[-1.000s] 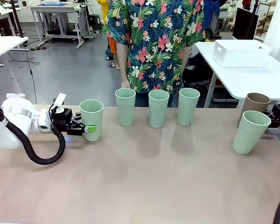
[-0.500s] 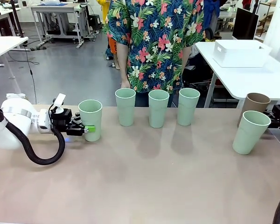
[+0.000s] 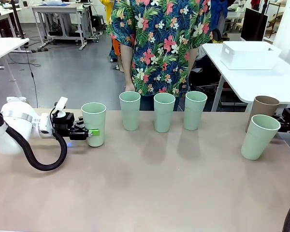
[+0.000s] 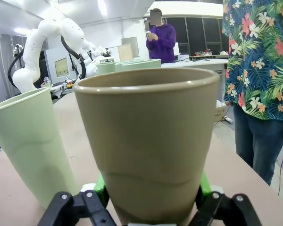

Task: Stack the cups and store them in the basket.
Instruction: Pick up two Reusable plastic cups , one in each hand.

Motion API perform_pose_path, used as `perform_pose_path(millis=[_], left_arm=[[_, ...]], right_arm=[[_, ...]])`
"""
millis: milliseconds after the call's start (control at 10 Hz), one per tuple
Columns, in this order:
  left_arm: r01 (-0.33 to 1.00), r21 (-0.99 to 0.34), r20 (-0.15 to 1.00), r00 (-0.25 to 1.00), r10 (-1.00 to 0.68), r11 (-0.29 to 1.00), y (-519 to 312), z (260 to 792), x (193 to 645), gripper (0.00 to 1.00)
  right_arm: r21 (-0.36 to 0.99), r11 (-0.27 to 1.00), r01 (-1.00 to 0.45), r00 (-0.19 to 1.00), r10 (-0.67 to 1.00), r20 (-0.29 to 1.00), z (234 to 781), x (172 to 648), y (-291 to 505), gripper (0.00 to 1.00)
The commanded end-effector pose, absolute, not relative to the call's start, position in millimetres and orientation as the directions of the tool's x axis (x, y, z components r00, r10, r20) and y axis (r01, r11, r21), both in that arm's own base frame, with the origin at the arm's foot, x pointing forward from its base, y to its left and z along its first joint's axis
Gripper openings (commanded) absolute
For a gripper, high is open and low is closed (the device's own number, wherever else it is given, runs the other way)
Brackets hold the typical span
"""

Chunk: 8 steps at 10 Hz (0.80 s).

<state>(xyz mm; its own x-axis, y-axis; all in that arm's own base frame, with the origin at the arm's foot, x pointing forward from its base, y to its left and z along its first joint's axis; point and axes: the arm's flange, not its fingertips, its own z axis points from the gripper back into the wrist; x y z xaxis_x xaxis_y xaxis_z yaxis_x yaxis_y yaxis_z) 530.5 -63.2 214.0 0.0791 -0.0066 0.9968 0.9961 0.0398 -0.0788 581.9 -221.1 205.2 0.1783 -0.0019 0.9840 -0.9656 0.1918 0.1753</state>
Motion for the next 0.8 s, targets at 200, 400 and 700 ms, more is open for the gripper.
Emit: perform_pose_path(millis=[200, 400, 700], left_arm=[[0.996, -0.079, 0.997, 0.079, -0.007, 0.040, -63, 214, 530, 0.25], [0.997, -0.069, 0.997, 0.068, 0.022, 0.044, -56, 229, 530, 0.85], [0.997, -0.016, 0.999, 0.013, 0.040, 0.074, -42, 290, 530, 0.85]], right_arm=[[0.175, 0.192, -0.966, 0.178, -0.002, 0.984, 205, 582, -221, 0.36], [0.148, 0.217, -0.965, 0.142, -0.045, 0.989, 225, 577, -222, 0.84], [0.074, 0.294, -0.953, 0.064, -0.042, 0.997, 298, 574, -231, 0.84]])
